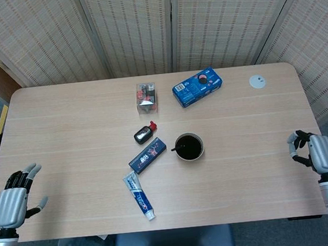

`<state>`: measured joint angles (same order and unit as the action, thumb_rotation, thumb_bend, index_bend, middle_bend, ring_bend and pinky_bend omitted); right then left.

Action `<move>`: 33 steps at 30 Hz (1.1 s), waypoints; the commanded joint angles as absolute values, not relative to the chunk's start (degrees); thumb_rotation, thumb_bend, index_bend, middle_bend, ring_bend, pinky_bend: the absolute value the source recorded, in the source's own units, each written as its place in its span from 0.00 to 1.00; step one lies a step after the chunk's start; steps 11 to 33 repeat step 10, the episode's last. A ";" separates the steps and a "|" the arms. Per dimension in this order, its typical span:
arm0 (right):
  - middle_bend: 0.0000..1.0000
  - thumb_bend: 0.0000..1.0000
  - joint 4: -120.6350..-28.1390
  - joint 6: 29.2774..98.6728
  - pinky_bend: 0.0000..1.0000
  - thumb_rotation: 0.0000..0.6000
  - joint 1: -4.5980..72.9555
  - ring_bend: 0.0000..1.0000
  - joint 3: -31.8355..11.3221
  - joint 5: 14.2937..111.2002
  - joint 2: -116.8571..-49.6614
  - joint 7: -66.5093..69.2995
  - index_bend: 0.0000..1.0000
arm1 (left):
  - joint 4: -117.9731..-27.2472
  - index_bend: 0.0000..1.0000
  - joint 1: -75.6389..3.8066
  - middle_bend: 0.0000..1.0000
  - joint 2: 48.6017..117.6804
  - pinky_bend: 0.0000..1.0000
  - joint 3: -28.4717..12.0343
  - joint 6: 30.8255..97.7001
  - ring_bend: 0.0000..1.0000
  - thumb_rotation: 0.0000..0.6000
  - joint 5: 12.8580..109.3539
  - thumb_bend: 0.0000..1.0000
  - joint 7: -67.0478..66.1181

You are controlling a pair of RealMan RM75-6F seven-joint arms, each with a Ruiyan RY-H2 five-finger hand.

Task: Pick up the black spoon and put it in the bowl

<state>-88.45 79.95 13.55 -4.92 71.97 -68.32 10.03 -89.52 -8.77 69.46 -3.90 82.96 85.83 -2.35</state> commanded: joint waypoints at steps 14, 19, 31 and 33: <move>0.61 0.47 -92.10 87.36 0.75 1.00 5.35 0.52 -1.46 76.95 -66.36 10.24 0.52 | -90.68 0.13 -9.18 0.13 69.51 0.14 -3.93 82.92 0.18 1.00 85.83 0.24 -3.55; 0.61 0.47 -92.10 87.36 0.75 1.00 5.35 0.52 -1.46 76.95 -66.36 10.24 0.52 | -90.68 0.13 -9.18 0.13 69.51 0.14 -3.93 82.92 0.18 1.00 85.83 0.24 -3.55; 0.61 0.47 -92.10 87.36 0.75 1.00 5.35 0.52 -1.46 76.95 -66.36 10.24 0.52 | -90.68 0.13 -9.18 0.13 69.51 0.14 -3.93 82.92 0.18 1.00 85.83 0.24 -3.55; 0.61 0.47 -92.10 87.36 0.75 1.00 5.35 0.52 -1.46 76.95 -66.36 10.24 0.52 | -90.68 0.13 -9.18 0.13 69.51 0.14 -3.93 82.92 0.18 1.00 85.83 0.24 -3.55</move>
